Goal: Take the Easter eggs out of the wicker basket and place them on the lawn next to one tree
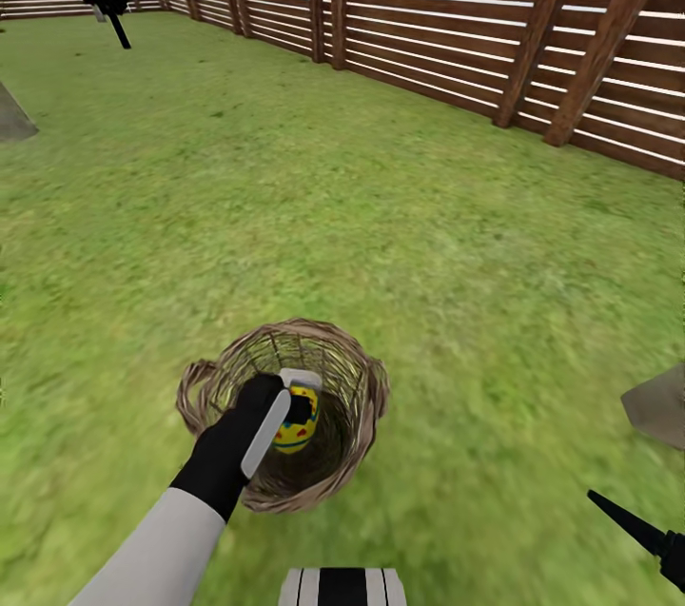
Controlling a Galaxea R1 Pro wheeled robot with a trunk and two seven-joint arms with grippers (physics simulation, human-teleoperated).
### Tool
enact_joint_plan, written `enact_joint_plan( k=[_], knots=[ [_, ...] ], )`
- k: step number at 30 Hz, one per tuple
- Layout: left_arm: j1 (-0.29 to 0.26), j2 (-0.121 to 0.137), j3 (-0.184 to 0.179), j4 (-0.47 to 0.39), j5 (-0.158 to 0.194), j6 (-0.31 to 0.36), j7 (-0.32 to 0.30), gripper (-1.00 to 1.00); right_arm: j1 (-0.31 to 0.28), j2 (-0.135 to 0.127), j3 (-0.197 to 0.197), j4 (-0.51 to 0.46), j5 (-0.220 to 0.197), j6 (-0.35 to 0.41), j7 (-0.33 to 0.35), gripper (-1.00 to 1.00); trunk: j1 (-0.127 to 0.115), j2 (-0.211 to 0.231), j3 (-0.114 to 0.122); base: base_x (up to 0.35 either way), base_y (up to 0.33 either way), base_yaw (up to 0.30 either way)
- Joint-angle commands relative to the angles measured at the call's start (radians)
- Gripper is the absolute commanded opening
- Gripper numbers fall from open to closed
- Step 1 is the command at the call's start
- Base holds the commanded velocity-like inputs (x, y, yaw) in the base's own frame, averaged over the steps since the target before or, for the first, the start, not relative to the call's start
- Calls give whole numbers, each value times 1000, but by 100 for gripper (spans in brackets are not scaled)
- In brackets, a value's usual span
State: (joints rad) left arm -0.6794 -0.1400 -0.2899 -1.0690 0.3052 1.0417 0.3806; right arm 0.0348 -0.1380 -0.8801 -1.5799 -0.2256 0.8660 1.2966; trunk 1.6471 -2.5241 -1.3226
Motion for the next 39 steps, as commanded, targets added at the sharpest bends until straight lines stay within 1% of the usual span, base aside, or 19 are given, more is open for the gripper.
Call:
enact_joint_plan(
  k=[1,5,17,33,39],
  knots=[
    [0,0,0,-14,11,5,10,-100,0,0,0,0,-5,7,0,100,-1,0,3,-92,0,0],
    [0,-1,0,-35,11,5,13,-100,0,-1,0,0,-5,7,0,100,-2,1,19,-63,0,0],
    [0,-1,0,-39,11,5,15,-100,0,-3,0,0,-6,7,0,100,-8,4,65,-93,0,0],
    [0,-1,-1,-47,11,5,15,-100,0,0,1,-1,-6,7,0,100,-15,7,127,-159,0,0],
    [0,-1,-2,-59,11,5,17,-100,0,0,1,-1,-6,7,0,100,-18,9,150,-39,0,0]
  ],
)
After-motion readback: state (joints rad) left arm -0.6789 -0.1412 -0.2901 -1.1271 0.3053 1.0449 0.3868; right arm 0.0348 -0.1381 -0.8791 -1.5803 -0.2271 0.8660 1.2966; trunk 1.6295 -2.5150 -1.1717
